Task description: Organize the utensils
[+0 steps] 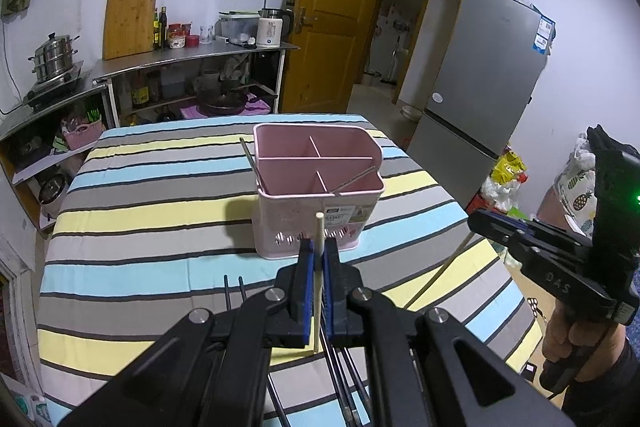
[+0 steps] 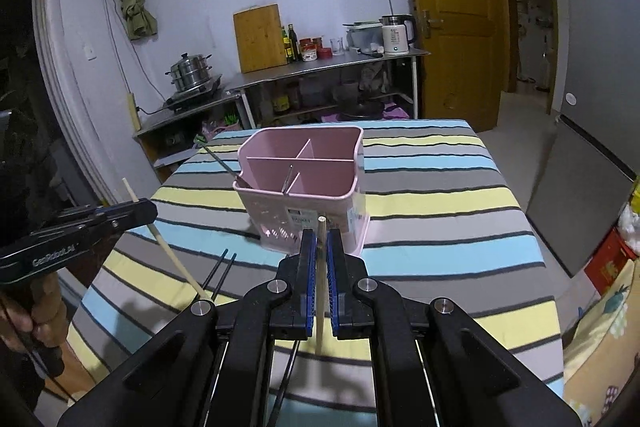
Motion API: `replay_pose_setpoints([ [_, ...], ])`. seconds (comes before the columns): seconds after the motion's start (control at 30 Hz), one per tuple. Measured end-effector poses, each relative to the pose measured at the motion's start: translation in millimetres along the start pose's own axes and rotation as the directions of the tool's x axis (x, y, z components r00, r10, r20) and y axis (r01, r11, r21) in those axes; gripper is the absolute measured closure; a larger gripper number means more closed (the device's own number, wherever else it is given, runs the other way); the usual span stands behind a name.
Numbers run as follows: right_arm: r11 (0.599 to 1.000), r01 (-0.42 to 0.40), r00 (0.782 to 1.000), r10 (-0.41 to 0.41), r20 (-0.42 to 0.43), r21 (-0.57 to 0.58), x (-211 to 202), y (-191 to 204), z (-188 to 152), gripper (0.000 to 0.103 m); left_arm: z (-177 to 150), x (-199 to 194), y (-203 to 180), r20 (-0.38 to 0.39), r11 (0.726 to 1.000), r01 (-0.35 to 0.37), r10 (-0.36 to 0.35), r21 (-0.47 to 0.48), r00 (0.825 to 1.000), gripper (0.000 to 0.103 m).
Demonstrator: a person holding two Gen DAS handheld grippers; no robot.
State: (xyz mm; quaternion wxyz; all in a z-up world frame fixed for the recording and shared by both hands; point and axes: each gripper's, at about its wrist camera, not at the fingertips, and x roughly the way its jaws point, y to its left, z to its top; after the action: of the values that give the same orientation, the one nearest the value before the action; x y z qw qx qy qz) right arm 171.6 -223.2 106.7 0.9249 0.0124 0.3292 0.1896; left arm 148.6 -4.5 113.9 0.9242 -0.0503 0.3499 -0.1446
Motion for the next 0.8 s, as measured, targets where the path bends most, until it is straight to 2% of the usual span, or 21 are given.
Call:
replay_pose_setpoints([
  [0.23, 1.000, 0.003, 1.000, -0.003, 0.017, -0.017, -13, 8, 2, 0.098, -3, 0, 1, -0.033, 1.000, -0.003, 0.004, 0.019, 0.999, 0.098],
  [0.37, 1.000, -0.010, 0.999, 0.011, 0.053, -0.022, -19, 16, 13, 0.098, 7, -7, 2, -0.022, 1.000, -0.002, 0.003, 0.027, 1.000, 0.098],
  [0.8, 0.998, -0.049, 0.975, 0.055, 0.214, -0.030, -27, 42, 82, 0.098, 83, -35, 13, 0.093, 1.000, -0.006, 0.005, 0.019, 0.996, 0.098],
])
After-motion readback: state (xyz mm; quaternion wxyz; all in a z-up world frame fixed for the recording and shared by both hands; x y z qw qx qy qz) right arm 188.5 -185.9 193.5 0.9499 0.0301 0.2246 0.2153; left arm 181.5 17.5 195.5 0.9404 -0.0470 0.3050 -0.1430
